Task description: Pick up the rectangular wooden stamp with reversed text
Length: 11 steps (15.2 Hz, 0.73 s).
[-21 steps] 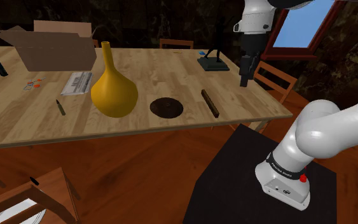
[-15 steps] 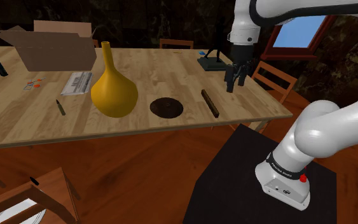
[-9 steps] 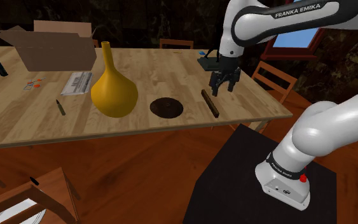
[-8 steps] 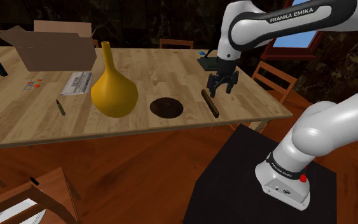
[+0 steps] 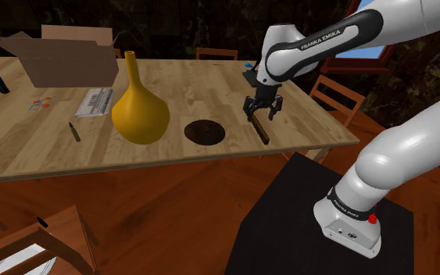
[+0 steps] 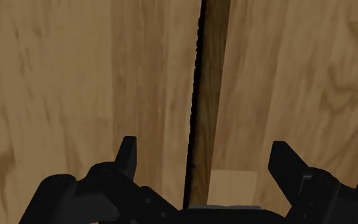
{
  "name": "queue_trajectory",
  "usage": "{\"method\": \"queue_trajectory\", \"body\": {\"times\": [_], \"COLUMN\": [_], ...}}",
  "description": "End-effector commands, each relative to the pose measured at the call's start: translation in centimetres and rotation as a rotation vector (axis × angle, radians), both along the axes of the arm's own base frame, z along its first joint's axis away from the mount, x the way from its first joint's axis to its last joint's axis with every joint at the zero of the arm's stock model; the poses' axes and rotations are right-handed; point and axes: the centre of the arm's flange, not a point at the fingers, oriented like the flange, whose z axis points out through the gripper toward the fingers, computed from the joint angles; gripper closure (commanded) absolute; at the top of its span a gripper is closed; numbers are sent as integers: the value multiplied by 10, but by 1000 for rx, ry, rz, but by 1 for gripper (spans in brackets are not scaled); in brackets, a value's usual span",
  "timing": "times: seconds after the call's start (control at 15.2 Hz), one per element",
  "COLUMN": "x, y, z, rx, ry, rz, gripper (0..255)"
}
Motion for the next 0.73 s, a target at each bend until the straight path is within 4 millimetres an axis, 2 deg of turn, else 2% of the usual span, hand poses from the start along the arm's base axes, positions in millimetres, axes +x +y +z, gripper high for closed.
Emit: {"method": "queue_trajectory", "body": {"times": [0.0,0.26,0.4,0.46,0.66], "x": [2,2,2,2,1], "y": [0,0,0,-1,0], "z": [-13,-34,-37,-37,-36], "rx": [-2,-2,-2,-2,-2], "ry": [-3,-3,-3,-3,-3], "rz": [-11,-11,-11,-11,-11], "gripper": [0,0,0,255,255]}}
